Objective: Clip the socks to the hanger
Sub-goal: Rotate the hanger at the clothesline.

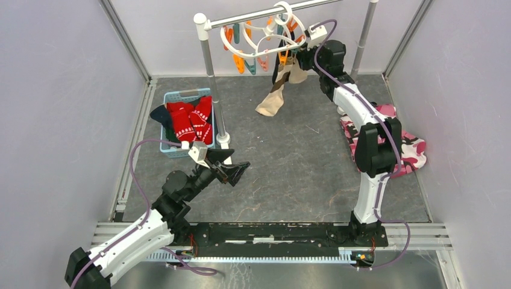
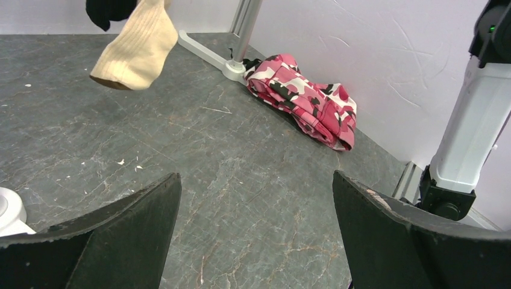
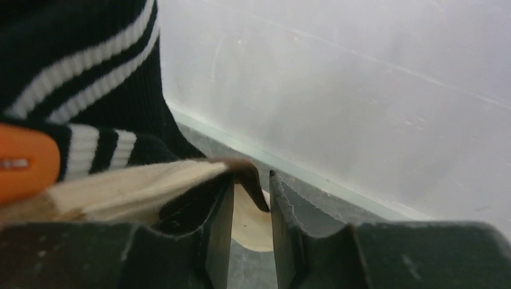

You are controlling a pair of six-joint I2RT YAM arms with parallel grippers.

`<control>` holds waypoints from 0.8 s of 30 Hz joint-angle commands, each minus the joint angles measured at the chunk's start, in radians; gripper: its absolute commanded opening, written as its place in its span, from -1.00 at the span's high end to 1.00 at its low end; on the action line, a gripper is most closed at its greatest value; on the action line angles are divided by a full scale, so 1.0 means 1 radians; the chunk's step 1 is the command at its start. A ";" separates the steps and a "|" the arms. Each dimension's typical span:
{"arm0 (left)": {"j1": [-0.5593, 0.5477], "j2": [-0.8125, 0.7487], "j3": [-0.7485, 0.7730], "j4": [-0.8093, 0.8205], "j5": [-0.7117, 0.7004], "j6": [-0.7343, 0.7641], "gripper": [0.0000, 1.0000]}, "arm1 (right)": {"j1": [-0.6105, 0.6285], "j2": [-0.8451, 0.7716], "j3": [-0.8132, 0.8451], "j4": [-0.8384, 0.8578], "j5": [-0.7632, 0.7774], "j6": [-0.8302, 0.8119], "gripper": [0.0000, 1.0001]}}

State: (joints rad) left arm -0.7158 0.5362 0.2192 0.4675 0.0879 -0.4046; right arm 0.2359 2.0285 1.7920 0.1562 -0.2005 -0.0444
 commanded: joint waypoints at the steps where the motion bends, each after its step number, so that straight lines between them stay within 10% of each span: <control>1: -0.002 -0.006 0.007 0.048 0.000 -0.023 -1.00 | -0.002 -0.143 -0.123 0.059 -0.006 -0.061 0.26; 24: -0.003 -0.062 0.022 -0.034 -0.027 0.007 -1.00 | -0.085 -0.544 -0.544 0.046 -0.150 -0.112 -0.90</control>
State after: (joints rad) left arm -0.7158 0.4889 0.2169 0.4637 0.0837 -0.4046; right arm 0.1658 1.5917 1.2873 0.1761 -0.3115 -0.1345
